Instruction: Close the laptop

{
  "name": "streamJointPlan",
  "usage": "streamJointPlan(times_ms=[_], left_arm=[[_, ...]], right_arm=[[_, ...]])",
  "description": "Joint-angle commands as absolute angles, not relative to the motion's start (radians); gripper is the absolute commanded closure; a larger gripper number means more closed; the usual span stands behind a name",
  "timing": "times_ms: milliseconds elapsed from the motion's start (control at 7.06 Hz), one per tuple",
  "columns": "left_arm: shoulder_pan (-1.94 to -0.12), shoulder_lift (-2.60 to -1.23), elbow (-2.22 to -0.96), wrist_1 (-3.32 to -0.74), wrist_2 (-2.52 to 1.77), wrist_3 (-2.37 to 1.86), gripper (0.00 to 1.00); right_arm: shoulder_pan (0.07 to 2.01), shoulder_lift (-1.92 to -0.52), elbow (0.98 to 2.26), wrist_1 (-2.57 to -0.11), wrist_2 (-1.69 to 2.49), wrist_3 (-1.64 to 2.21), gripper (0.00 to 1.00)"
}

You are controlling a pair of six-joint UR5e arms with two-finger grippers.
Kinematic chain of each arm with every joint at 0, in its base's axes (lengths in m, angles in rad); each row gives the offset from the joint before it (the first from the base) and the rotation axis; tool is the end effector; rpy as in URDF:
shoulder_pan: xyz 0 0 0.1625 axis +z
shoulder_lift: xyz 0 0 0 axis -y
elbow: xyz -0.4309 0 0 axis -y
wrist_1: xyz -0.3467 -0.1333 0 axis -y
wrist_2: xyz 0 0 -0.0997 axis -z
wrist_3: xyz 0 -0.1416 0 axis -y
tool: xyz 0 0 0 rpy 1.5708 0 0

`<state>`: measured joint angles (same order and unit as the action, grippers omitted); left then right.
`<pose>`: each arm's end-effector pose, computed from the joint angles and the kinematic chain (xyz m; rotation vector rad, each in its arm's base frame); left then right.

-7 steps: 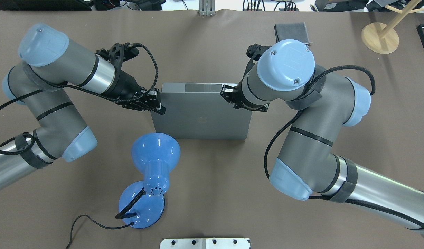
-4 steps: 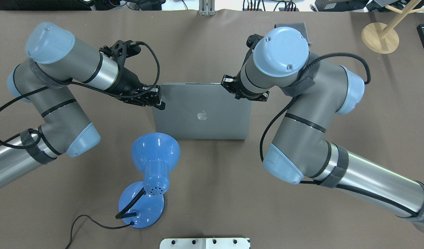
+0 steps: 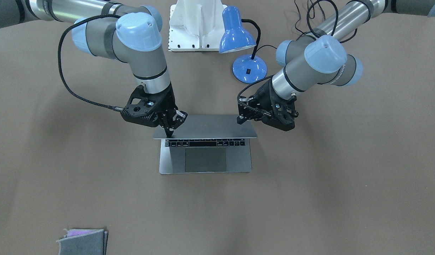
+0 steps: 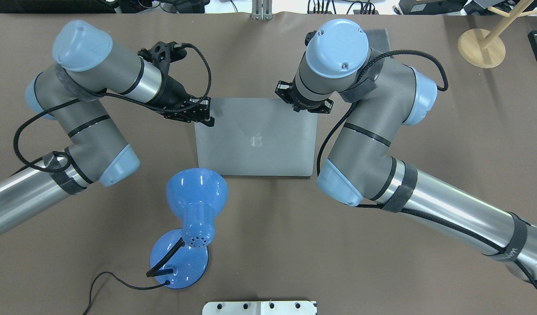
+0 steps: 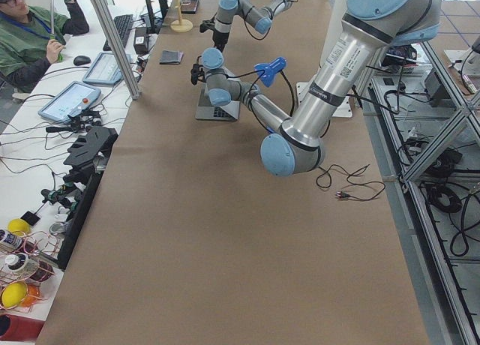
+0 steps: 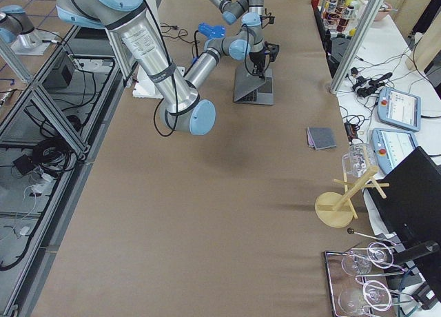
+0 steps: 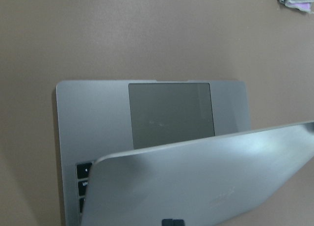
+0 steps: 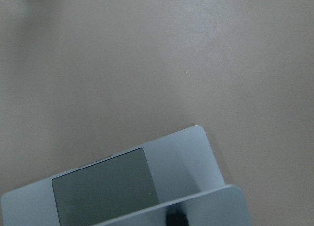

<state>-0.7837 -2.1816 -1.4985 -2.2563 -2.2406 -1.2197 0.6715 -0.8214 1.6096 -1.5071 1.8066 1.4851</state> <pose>0.4518 -0.5143 0.2816 0.1391 1.2937 0.0398 -0.4914 -0.5185 0.2478 0.1086 -0.8771 0.4472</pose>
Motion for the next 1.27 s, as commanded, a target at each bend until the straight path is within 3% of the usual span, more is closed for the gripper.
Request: streamJointPlan(times_ms=[0, 1133], left_arm=[[-0.796, -2.232, -1.418, -2.255, -2.204, -1.189, 1.0], [-0.808, -2.286, -1.283, -2.209, -2.134, -1.123, 1.0]], right_arm=[[0.68, -0.821, 1.577, -1.494, 1.807, 1.47, 1.0], [0.678, -0.773, 1.39, -1.364, 1.807, 1.47, 1.0]])
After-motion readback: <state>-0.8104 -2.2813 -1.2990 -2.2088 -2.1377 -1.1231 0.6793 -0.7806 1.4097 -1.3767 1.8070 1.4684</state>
